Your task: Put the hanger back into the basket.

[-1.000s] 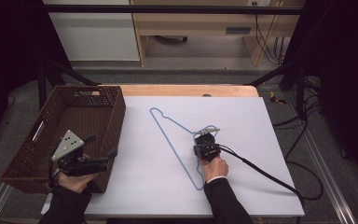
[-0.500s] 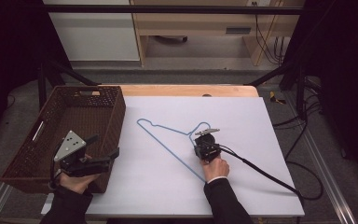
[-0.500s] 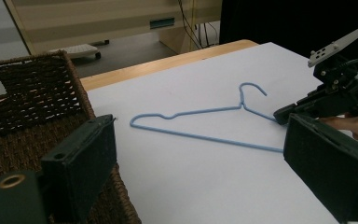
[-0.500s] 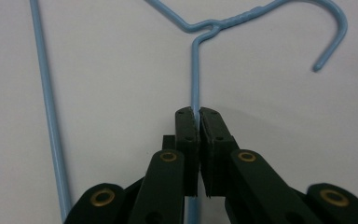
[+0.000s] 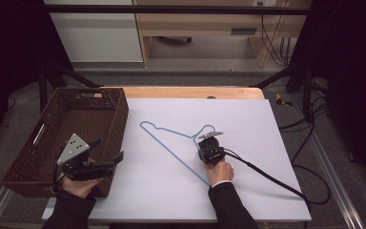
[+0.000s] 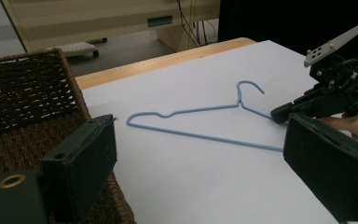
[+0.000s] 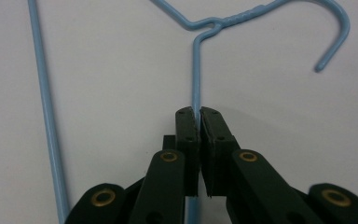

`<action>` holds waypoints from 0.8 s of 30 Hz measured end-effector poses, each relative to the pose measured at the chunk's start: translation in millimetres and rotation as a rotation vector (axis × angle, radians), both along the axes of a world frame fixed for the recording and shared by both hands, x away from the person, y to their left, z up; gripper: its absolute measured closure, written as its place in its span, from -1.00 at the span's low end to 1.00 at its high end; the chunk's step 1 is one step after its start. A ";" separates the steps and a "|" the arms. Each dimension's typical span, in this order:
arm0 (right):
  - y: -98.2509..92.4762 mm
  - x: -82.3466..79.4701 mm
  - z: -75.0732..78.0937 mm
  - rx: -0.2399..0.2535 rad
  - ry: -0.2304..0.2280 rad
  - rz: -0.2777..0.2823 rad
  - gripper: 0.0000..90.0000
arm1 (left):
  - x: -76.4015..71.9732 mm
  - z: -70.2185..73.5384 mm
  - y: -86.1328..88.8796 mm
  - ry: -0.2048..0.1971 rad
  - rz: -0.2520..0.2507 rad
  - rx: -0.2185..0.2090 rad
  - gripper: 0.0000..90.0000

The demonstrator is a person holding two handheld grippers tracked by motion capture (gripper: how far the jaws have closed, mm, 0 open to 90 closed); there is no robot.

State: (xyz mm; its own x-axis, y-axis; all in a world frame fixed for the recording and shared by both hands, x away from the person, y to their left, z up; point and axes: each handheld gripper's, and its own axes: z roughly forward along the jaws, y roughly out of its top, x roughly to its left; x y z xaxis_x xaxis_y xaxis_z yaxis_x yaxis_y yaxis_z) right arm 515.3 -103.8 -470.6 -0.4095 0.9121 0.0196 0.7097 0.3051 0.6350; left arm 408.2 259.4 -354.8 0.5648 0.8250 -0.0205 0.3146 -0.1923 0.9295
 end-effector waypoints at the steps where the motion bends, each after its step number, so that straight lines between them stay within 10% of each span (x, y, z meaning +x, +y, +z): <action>1: 0.0 0.0 0.0 0.000 0.000 0.000 0.93 | 0.0 0.0 0.0 0.000 0.000 0.000 -0.79; 11: -0.8 -2.4 0.7 -0.001 -0.032 0.000 0.94 | 5.9 2.8 -18.0 0.020 -0.019 0.011 -0.77; 24: -4.6 -12.1 16.1 -0.004 -0.120 0.058 0.94 | 44.0 -0.9 -81.9 0.082 -0.097 0.094 -0.78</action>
State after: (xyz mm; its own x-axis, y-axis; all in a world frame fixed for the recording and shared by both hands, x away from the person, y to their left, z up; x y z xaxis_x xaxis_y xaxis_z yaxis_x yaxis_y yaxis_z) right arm 503.1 -108.5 -454.5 -0.4609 0.8867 -0.0368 0.6097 0.3464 0.7130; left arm 452.2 177.6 -355.7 0.6412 0.7674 0.0052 0.3646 -0.3106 0.8778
